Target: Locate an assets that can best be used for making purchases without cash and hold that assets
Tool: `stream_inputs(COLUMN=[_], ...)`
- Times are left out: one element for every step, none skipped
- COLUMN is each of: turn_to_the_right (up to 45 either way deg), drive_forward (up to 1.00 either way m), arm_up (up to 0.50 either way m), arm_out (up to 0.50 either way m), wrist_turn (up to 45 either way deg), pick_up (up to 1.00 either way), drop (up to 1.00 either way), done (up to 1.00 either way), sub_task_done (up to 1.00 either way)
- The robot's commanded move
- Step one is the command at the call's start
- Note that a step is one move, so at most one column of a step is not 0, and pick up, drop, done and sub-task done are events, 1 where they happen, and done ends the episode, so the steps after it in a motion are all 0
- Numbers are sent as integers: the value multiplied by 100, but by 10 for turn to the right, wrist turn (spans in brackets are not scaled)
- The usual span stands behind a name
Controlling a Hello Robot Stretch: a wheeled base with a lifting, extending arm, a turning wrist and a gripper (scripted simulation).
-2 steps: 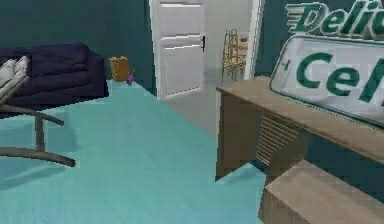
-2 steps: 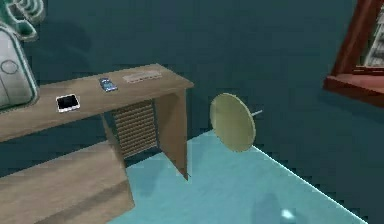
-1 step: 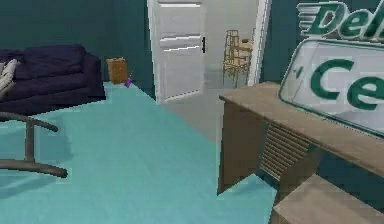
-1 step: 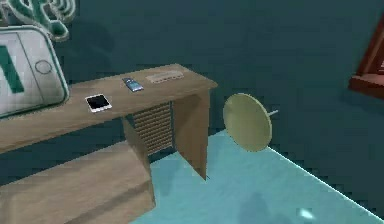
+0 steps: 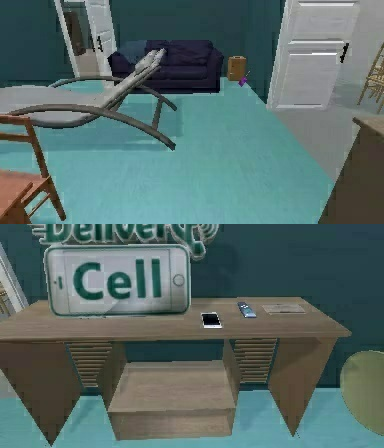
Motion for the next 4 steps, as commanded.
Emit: stream_inputs(turn_to_the_right=[0, -360, 0, 0], drive_forward=[25, 0, 100, 20], arm_up=[0, 0, 0, 0], arm_out=[0, 0, 0, 0], wrist_turn=[0, 0, 0, 0], pick_up=[0, 0, 0, 0], drop=[0, 0, 0, 0], done=[0, 0, 0, 0], sub_task_done=[0, 0, 0, 0])
